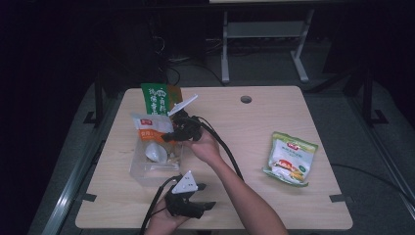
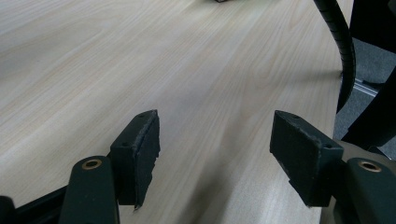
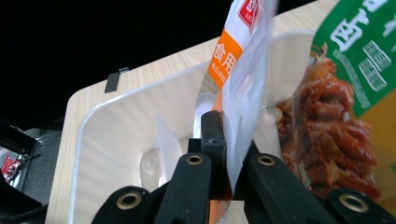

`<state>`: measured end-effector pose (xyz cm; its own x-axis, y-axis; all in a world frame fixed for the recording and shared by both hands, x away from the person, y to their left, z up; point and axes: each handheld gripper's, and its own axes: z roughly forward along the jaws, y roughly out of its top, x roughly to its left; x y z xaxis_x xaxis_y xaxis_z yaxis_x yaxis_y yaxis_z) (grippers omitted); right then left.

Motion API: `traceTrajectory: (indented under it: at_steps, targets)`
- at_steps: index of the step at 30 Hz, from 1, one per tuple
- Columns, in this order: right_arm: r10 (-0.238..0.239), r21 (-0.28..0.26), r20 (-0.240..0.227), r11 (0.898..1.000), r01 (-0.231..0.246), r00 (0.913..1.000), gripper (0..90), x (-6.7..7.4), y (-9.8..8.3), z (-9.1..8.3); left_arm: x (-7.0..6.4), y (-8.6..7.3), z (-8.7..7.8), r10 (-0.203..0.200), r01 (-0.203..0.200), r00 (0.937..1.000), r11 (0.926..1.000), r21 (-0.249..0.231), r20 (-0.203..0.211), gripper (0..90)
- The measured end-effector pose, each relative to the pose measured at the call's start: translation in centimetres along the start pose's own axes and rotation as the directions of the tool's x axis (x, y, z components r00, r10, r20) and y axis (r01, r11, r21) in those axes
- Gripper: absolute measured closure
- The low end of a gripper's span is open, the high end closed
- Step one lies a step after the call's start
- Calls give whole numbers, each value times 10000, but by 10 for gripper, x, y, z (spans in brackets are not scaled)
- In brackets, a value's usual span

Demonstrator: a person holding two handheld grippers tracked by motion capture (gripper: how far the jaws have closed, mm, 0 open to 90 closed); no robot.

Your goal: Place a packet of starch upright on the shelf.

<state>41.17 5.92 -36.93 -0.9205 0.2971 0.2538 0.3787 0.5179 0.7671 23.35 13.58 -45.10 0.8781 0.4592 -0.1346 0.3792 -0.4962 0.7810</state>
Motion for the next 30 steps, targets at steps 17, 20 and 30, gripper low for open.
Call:
traceTrajectory:
  at_steps: [17,20,30]
  targets:
    - [470,-163,-269,9987,-474,9985,814,-7,-7,-7,1,1,0,74,-74,10000,9999,69,-19,315]
    - [415,-252,-303,9988,-423,9987,786,-6,-6,-14,1,1,0,17,-17,10000,10000,51,-4,313]
    - [144,-153,-82,9998,-145,9999,725,-2,-9,-40,2,1,1,73,-73,10000,9999,125,-27,304]
